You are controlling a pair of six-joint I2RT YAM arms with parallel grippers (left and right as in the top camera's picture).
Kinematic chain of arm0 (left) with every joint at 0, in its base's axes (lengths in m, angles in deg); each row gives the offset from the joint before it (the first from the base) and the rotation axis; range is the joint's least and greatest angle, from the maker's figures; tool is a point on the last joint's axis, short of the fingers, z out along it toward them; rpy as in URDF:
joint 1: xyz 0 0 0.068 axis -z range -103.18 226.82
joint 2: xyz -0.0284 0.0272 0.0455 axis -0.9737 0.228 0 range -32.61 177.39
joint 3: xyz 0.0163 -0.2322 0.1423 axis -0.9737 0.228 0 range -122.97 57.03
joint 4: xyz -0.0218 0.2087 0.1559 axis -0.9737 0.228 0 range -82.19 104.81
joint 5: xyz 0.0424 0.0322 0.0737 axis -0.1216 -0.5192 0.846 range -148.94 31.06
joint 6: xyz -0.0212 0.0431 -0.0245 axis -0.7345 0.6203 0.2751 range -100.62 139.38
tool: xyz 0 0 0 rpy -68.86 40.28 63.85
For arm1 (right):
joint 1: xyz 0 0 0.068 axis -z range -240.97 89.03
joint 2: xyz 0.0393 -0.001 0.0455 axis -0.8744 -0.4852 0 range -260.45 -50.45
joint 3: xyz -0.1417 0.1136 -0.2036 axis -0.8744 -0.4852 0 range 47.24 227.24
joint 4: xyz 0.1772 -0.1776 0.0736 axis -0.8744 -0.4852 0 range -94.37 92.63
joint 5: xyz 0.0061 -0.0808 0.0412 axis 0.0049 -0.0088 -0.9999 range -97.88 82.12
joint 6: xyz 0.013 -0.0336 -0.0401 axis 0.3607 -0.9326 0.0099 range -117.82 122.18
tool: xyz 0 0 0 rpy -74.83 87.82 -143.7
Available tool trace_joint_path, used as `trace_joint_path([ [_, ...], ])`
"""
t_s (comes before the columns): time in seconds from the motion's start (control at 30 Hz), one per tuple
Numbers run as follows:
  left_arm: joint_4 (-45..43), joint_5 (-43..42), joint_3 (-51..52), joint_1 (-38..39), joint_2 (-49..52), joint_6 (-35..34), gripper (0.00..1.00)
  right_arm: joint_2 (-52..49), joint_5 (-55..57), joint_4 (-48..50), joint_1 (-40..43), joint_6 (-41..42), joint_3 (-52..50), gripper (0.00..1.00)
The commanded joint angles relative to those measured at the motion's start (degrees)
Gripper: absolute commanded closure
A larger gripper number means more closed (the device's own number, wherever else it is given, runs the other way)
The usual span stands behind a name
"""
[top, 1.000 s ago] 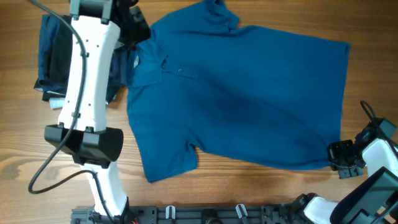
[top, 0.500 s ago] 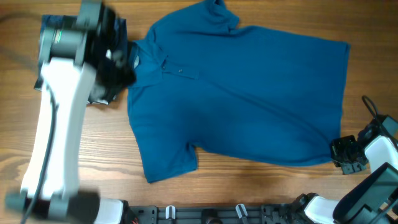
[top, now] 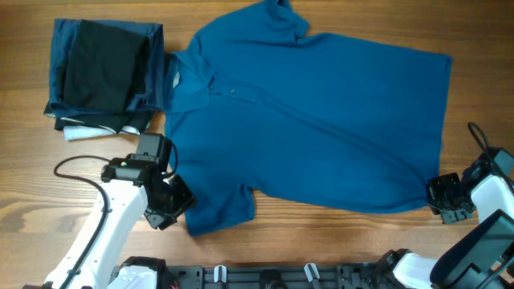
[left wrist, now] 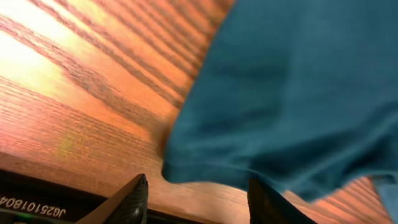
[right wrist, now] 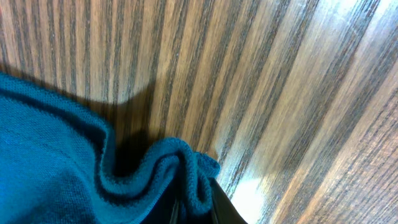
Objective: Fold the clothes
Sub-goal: 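Move the left gripper down to the polo's lower left hem and grasp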
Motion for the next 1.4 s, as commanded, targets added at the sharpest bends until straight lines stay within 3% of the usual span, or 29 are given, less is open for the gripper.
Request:
trace_joint_path([
  [0.0, -3.10, -1.07, 5.22, 1.18, 0.66, -4.20, 0.49, -1.25, -0.92, 0.35, 0.00, -0.35, -0.02, 0.88],
  [0.37, -12.44, -2.97, 11.61, 6.21, 0.81, -5.86, 0.49, -1.25, -0.92, 0.24, 0.00, -0.35, -0.02, 0.87],
  [0.47, -12.59, -2.97, 11.61, 6.49, 0.81, -5.84, 0.68, -1.25, -0.92, 0.26, 0.00, -0.31, -0.02, 0.87],
  [0.57, -12.35, -2.97, 11.61, 6.49, 0.81, -5.81, 0.70, -1.25, -0.90, 0.00, 0.02, -0.37, -0.02, 0.87],
  [0.67, -12.15, -2.97, 11.61, 6.49, 0.81, -5.79, 0.79, -1.25, -0.90, -0.39, 0.02, -1.03, -0.02, 0.87],
  [0.7, -12.15, -2.97, 11.61, 6.49, 0.81, -5.79, 0.79, -1.25, -0.90, -0.37, 0.02, -1.05, -0.02, 0.87],
  [0.73, -12.15, -2.97, 11.61, 6.49, 0.81, -5.79, 0.71, -1.25, -0.90, -0.37, 0.02, -1.03, -0.02, 0.87],
  [0.87, -11.50, -3.56, 12.11, 6.49, 0.81, -5.84, 0.52, -1.25, -0.92, -0.37, 0.00, -1.03, -0.02, 0.87],
  [1.0, -13.29, -4.55, 14.49, 6.49, 0.85, -8.59, 0.49, -1.25, -0.92, -0.37, 0.00, -1.01, -0.02, 0.87],
  [1.17, -13.70, -4.50, 14.49, 6.49, 0.85, -8.59, 0.65, -1.25, -0.94, -0.35, 0.00, -1.03, -0.02, 0.88],
  [1.23, -13.81, -4.50, 14.49, 6.49, 0.85, -8.57, 0.77, -1.25, -1.01, -0.33, 0.00, -1.42, -0.02, 0.92],
  [1.3, -13.73, -4.55, 14.47, 6.49, 0.83, -8.37, 0.96, -1.25, -2.91, -0.55, 0.00, -2.54, -0.02, 0.95],
  [1.37, -13.57, -4.55, 14.05, 6.49, 0.83, -7.74, 0.96, -1.22, -3.08, -0.92, 0.02, -3.15, 0.00, 0.96],
])
